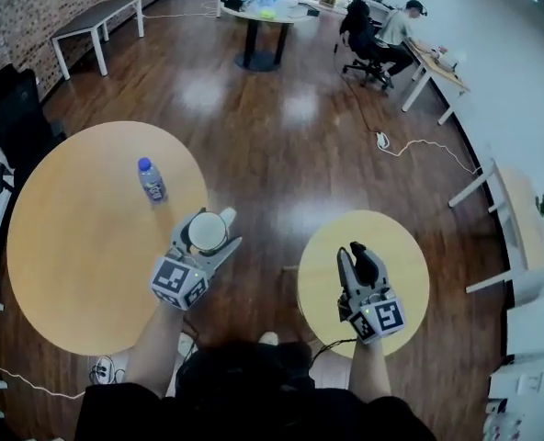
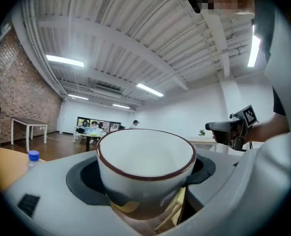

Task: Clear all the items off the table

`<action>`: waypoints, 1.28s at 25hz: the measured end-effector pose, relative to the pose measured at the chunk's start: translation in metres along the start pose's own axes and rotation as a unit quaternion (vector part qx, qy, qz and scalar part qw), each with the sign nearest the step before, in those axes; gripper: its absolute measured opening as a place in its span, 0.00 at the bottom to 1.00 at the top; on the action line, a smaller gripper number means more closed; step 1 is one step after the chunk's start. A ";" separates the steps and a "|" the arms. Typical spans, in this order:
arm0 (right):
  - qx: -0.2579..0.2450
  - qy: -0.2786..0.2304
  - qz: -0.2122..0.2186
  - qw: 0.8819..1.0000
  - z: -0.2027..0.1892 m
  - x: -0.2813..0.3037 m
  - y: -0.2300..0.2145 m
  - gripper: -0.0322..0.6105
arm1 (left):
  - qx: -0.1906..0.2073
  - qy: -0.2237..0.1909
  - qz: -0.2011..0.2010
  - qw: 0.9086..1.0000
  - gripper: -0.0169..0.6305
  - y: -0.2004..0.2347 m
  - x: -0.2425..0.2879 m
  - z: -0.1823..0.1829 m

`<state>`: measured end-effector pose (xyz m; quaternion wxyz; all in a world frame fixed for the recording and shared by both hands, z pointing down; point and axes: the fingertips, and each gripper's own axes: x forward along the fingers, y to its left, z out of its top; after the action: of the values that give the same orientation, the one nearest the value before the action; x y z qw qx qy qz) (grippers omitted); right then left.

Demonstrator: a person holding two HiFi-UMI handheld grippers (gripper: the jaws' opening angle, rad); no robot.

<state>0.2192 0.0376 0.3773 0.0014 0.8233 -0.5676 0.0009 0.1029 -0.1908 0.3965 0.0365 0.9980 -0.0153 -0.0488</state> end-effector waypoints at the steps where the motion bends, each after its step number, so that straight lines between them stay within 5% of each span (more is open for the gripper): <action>1: -0.001 -0.004 -0.021 1.000 0.001 -0.017 -0.016 0.22 | -0.004 0.000 -0.016 1.000 0.67 -0.015 0.016 -0.001; 10: -0.008 -0.026 -0.193 0.981 -0.006 -0.179 -0.147 0.22 | -0.003 -0.014 -0.133 0.991 0.67 -0.157 0.146 -0.015; 19: 0.007 -0.024 -0.315 0.949 -0.026 -0.281 -0.204 0.22 | -0.021 0.006 -0.254 0.967 0.67 -0.291 0.218 -0.046; 23: 0.014 -0.017 -0.350 0.936 -0.037 -0.277 -0.213 0.18 | -0.009 0.028 -0.292 0.956 0.67 -0.300 0.234 -0.054; 32: -0.013 0.048 -0.400 0.915 -0.064 -0.254 -0.218 0.10 | -0.026 0.066 -0.307 0.949 0.67 -0.294 0.267 -0.094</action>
<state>0.3326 0.3532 0.4399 0.0395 0.9805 -0.1897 0.0326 0.3859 0.1002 0.4420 0.0466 0.9540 0.2960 0.0080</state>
